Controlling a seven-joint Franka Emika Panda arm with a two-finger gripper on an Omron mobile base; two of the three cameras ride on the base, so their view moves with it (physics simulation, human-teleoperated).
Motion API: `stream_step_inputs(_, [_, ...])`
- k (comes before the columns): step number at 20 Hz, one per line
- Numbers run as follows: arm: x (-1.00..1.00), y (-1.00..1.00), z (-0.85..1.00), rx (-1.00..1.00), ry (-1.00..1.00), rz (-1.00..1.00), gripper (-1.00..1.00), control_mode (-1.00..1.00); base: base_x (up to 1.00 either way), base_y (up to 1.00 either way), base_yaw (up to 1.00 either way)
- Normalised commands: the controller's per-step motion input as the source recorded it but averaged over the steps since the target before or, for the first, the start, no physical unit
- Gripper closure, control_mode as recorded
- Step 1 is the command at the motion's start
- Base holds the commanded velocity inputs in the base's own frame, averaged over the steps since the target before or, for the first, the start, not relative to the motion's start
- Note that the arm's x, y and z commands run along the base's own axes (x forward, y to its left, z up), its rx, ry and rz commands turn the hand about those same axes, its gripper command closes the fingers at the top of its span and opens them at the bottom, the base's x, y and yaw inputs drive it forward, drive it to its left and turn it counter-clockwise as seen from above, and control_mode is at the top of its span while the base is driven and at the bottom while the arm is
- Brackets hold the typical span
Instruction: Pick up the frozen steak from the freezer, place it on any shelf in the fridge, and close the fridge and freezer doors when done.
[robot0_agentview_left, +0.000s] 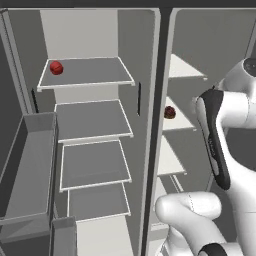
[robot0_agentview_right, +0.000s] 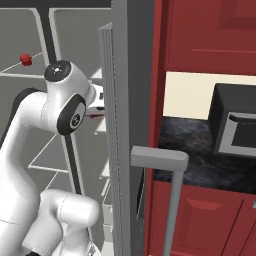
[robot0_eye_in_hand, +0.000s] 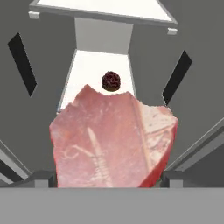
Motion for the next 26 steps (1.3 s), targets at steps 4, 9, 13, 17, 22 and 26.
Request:
stream_step_inputs(4, [-0.2,0.03,-0.59,0.0,0.01,0.0,1.0,-1.0,0.0,0.0,0.0])
stream_step_inputs(9, [-0.23,0.01,0.0,0.0,0.0,0.0,1.0,-1.0,0.0,0.0,0.0])
stream_step_inputs(13, [-0.19,0.02,0.0,0.0,0.0,0.0,1.0,1.0,-0.27,0.35,0.0])
stream_step_inputs(17, [0.0,0.0,0.0,0.0,0.0,0.0,1.0,1.0,-0.08,0.71,0.0])
stream_step_inputs(22, [0.0,0.0,0.0,0.0,0.0,0.0,1.0,1.0,0.0,0.95,0.0])
stream_step_inputs(26, [0.0,0.0,0.0,0.0,0.0,0.0,1.0,1.0,0.03,0.76,0.0])
